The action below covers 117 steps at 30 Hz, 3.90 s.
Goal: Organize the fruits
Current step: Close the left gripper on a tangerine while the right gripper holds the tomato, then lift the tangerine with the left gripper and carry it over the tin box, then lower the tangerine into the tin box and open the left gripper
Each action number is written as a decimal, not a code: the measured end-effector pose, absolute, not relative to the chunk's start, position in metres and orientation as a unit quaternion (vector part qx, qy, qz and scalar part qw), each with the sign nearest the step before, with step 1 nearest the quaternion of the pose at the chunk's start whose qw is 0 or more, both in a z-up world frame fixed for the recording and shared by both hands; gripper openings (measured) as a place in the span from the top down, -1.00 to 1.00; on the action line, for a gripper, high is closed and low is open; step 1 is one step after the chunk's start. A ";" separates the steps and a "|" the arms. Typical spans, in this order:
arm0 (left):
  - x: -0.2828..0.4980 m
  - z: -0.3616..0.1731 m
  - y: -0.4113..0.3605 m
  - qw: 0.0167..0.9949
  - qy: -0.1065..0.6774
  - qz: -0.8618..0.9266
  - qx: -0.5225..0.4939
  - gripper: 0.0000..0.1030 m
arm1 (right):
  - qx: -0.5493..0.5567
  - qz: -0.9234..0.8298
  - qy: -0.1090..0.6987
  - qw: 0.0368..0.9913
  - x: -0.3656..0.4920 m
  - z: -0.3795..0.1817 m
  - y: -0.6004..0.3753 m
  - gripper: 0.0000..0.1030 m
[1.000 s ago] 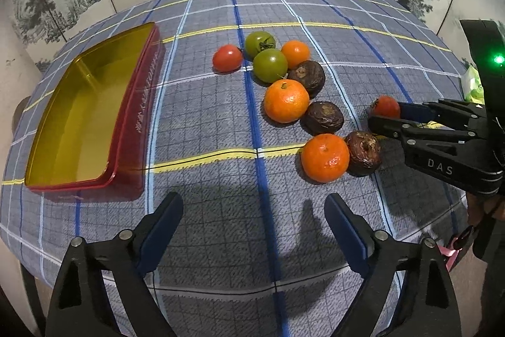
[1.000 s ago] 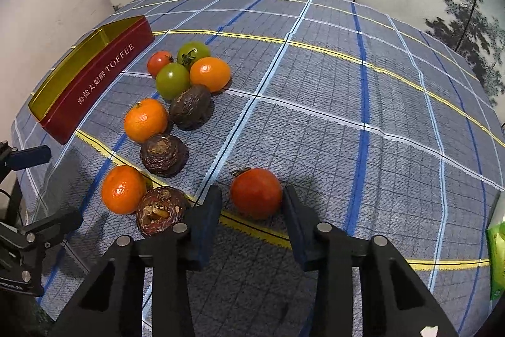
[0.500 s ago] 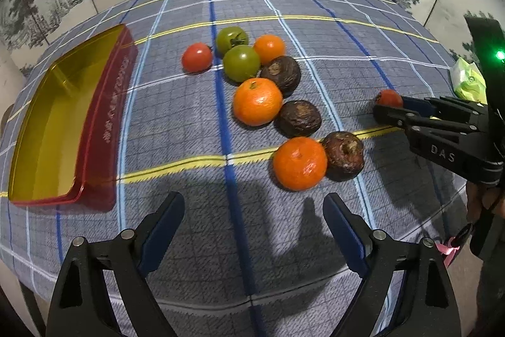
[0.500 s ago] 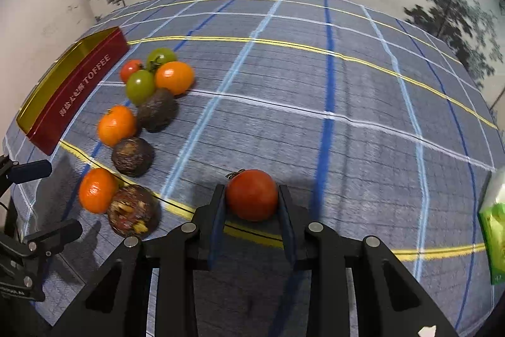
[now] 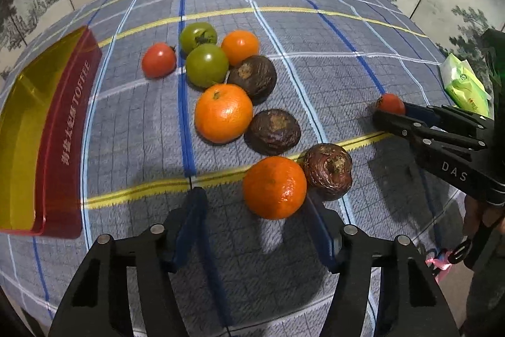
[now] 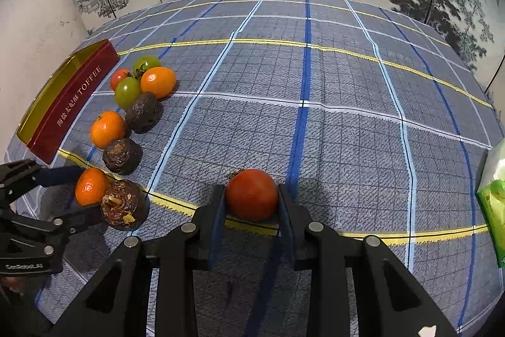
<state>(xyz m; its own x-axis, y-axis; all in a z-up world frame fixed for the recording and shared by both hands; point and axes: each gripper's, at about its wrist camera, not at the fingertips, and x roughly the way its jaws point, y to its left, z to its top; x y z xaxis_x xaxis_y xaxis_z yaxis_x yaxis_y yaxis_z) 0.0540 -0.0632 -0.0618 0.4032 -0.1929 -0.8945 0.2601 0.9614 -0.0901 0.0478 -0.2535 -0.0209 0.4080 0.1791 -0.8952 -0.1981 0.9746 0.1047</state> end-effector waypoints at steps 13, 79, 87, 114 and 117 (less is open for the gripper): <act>0.050 -0.058 -0.059 0.832 0.531 -0.160 0.012 0.29 | -0.012 0.111 0.532 0.839 0.048 -0.021 -0.254 0.43; 0.074 -0.056 0.186 0.847 0.523 0.096 0.009 0.29 | -0.043 0.072 0.548 0.832 0.053 -0.023 -0.239 0.43; 0.075 -0.056 0.186 0.845 0.526 0.095 0.009 0.28 | -0.034 0.066 0.550 0.832 0.055 -0.023 -0.241 0.44; 0.051 -0.004 0.196 0.893 0.440 0.095 -0.023 -0.26 | -0.053 0.261 0.483 0.834 0.085 0.048 -0.055 0.44; 0.041 0.005 0.209 0.897 0.426 0.116 -0.031 -0.33 | -0.068 0.286 0.486 0.823 0.084 0.043 -0.024 0.44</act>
